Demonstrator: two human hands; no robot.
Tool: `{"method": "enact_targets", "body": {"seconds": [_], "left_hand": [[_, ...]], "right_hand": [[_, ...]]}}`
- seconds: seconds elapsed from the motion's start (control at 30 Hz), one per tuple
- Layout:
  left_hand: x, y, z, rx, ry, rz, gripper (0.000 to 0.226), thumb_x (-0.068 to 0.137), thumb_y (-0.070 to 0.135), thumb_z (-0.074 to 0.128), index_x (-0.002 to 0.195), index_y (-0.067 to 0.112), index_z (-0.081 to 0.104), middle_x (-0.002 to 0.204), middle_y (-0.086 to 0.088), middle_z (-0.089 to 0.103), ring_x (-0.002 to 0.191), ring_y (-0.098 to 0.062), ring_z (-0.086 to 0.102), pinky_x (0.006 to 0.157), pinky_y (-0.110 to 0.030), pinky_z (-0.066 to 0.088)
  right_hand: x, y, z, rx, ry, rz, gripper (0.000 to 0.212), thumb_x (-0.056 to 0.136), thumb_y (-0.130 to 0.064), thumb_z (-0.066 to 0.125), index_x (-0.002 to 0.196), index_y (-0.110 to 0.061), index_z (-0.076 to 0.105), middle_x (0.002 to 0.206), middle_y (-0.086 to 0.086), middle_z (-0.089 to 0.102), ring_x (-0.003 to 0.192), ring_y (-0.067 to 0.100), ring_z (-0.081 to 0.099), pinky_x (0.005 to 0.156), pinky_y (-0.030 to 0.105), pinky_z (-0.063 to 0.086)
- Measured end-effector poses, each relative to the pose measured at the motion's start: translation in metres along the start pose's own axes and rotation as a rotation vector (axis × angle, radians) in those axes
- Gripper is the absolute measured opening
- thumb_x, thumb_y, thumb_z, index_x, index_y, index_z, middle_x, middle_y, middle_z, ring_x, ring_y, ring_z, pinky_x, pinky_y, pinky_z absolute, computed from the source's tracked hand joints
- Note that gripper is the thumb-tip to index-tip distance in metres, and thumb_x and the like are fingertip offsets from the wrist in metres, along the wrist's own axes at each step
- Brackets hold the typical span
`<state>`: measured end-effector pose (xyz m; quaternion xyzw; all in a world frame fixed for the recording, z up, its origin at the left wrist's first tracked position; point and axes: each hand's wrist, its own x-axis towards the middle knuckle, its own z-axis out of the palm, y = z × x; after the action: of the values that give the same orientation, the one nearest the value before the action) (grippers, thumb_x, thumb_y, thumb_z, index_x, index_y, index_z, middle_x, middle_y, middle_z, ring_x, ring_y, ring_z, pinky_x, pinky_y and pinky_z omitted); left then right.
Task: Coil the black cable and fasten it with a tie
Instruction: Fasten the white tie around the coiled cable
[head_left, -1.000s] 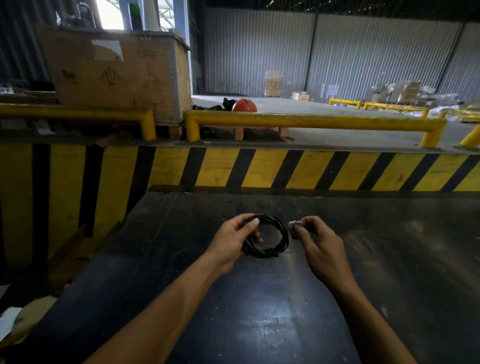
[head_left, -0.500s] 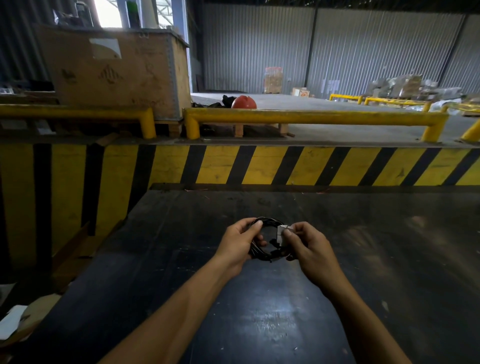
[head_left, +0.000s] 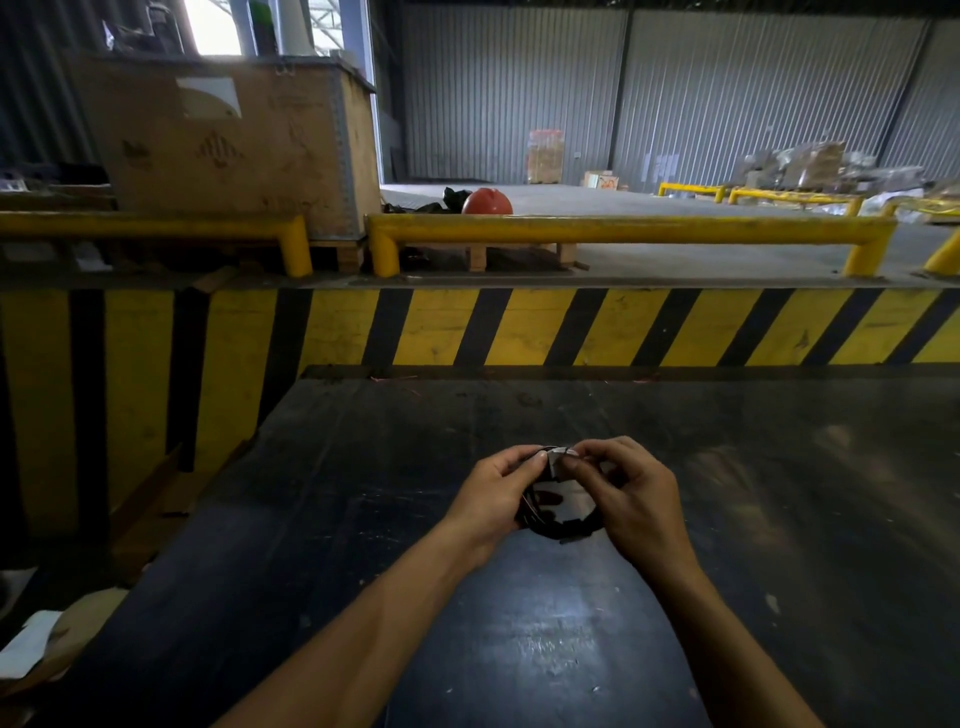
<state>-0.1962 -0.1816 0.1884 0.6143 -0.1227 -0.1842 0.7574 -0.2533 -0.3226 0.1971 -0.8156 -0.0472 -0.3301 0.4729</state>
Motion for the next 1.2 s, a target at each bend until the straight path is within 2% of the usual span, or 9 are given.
{"method": "enact_targets", "body": {"seconds": [0.13,0.27,0.47,0.57,0.73,0.83,0.93,1.07,1.2], "left_hand": [[0.000,0.001,0.001,-0.032,-0.030,-0.008,0.020,0.093,0.015,0.053,0.108,0.010,0.066,0.109,-0.017,0.068,0.101,-0.030,0.064,0.089,-0.044,0.052],[-0.001,0.004,0.000,-0.018,-0.046,0.037,0.020,0.093,0.012,0.052,0.109,0.017,0.063,0.108,-0.007,0.068,0.093,-0.023,0.067,0.076,-0.038,0.056],[-0.007,0.003,-0.002,0.273,-0.104,0.225,0.028,0.094,0.009,0.049,0.120,0.021,0.052,0.112,0.001,0.066,0.073,-0.005,0.065,0.065,-0.023,0.054],[-0.009,0.004,-0.003,0.380,-0.153,0.292,0.034,0.094,0.008,0.049,0.126,0.020,0.048,0.114,0.002,0.064,0.068,0.001,0.062,0.063,-0.017,0.051],[-0.009,0.009,-0.009,0.514,-0.254,0.282,0.044,0.095,0.008,0.047,0.137,0.018,0.039,0.113,0.000,0.063,0.061,-0.005,0.057,0.061,-0.019,0.051],[-0.008,0.008,-0.014,0.531,-0.317,0.212,0.043,0.095,0.010,0.047,0.136,0.020,0.038,0.106,0.003,0.064,0.059,-0.007,0.058,0.061,-0.021,0.052],[-0.009,-0.001,-0.015,0.342,-0.293,0.098,0.043,0.092,0.010,0.055,0.132,0.020,0.044,0.114,-0.007,0.062,0.071,-0.011,0.065,0.069,-0.024,0.055],[-0.014,-0.027,-0.030,-0.074,-0.326,-0.071,0.057,0.080,0.005,0.068,0.131,0.016,0.047,0.128,-0.017,0.057,0.105,-0.028,0.064,0.086,-0.041,0.054],[-0.014,-0.047,-0.034,-0.283,-0.394,-0.128,0.072,0.071,-0.005,0.070,0.134,0.017,0.044,0.127,-0.018,0.055,0.111,-0.036,0.061,0.085,-0.042,0.054]], "right_hand": [[-0.003,0.002,0.000,-0.017,0.062,-0.060,0.010,0.079,-0.015,0.072,0.087,-0.022,0.070,0.080,-0.011,0.065,0.076,0.003,0.062,0.065,0.015,0.050],[-0.006,0.006,0.000,-0.013,0.059,0.006,0.009,0.081,-0.018,0.069,0.088,-0.024,0.069,0.079,-0.010,0.068,0.072,0.005,0.064,0.062,0.025,0.055],[0.002,0.009,-0.004,0.048,0.042,0.102,0.002,0.083,-0.024,0.068,0.084,-0.022,0.069,0.075,-0.005,0.068,0.068,0.003,0.062,0.057,0.014,0.049],[0.003,0.011,-0.003,0.132,0.026,0.171,0.005,0.084,-0.023,0.067,0.084,-0.019,0.070,0.078,-0.001,0.069,0.070,0.007,0.065,0.060,0.018,0.052],[0.000,0.013,-0.002,0.269,-0.025,0.259,0.008,0.084,-0.014,0.066,0.076,-0.014,0.069,0.067,0.002,0.067,0.061,0.006,0.062,0.055,0.018,0.051],[-0.004,0.013,0.003,0.289,-0.030,0.287,0.004,0.085,-0.008,0.065,0.083,-0.010,0.062,0.072,0.006,0.062,0.066,0.012,0.060,0.061,0.029,0.052],[-0.010,0.016,0.010,0.379,0.060,0.362,0.016,0.085,-0.003,0.063,0.092,-0.015,0.054,0.076,0.005,0.056,0.070,0.014,0.057,0.063,0.029,0.051],[-0.015,0.028,0.011,0.553,0.143,0.534,0.015,0.088,-0.004,0.060,0.099,-0.013,0.055,0.078,0.004,0.057,0.060,0.010,0.054,0.054,0.025,0.047],[-0.016,0.046,0.009,0.586,0.193,0.689,0.021,0.090,-0.005,0.057,0.110,-0.006,0.053,0.084,0.005,0.058,0.064,0.012,0.051,0.057,0.025,0.045]]}}
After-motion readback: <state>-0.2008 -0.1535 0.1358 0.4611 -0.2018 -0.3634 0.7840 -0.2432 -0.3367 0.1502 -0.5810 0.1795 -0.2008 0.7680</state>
